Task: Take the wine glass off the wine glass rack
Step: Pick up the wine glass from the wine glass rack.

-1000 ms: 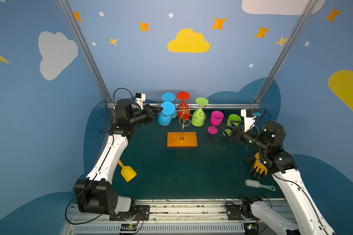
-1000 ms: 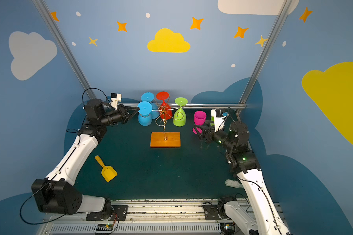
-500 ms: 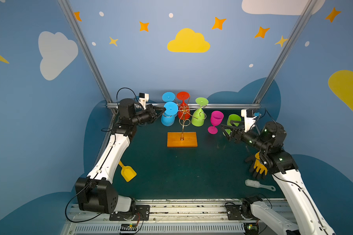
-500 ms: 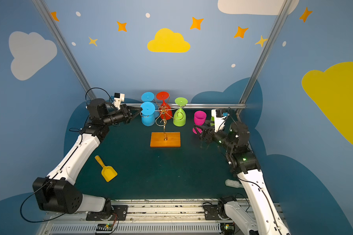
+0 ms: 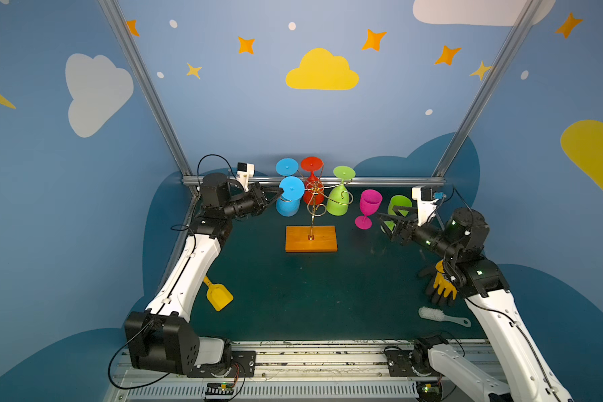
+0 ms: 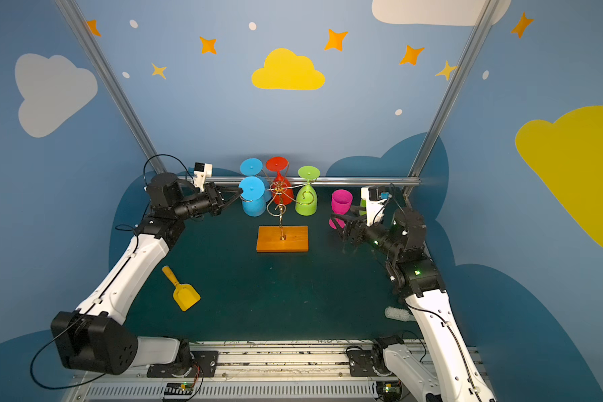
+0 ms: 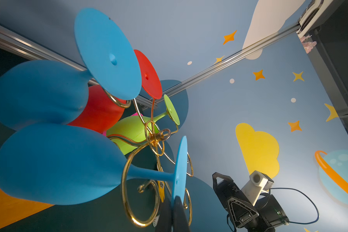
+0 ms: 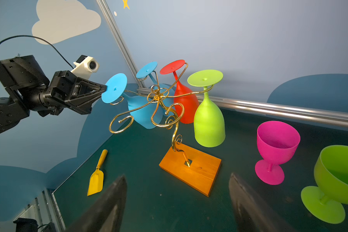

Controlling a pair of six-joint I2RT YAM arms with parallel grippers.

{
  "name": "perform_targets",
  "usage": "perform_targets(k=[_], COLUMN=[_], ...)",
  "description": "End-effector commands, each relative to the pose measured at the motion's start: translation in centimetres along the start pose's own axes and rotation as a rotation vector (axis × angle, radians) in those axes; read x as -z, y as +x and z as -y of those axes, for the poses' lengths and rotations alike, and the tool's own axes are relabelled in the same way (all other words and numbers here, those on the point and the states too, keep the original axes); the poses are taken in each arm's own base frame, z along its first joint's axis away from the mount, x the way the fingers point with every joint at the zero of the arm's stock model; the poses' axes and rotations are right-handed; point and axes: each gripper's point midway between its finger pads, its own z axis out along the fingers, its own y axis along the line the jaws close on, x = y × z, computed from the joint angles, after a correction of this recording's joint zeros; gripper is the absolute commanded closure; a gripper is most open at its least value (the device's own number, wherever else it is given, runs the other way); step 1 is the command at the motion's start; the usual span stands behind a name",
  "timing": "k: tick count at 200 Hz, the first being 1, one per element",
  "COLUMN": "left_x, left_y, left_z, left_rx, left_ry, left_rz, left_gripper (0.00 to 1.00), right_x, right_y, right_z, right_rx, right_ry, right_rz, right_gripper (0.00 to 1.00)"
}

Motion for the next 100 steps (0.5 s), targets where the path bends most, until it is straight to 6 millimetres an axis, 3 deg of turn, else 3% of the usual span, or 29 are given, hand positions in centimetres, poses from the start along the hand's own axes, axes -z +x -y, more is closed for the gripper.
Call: perform_targets(k=[1,100], left_x=[0.1,-0.9], left_y=[0.5,1.4], left_z=[1.3,1.2], left_rx=[-0.036,-0.031], left_ry=[0.040,0.052], left_rz=[-0.022,-0.079], left_gripper=[0.97,0.97], right_x=[0.1,0.4], right_y=[0.0,0.2], right_z=[-0.3,-0.3], right_rx=[0.001,0.008], right_ry=[-0.013,0.001], right_rz=[0.001,0.001], right_gripper=[0.21,0.21])
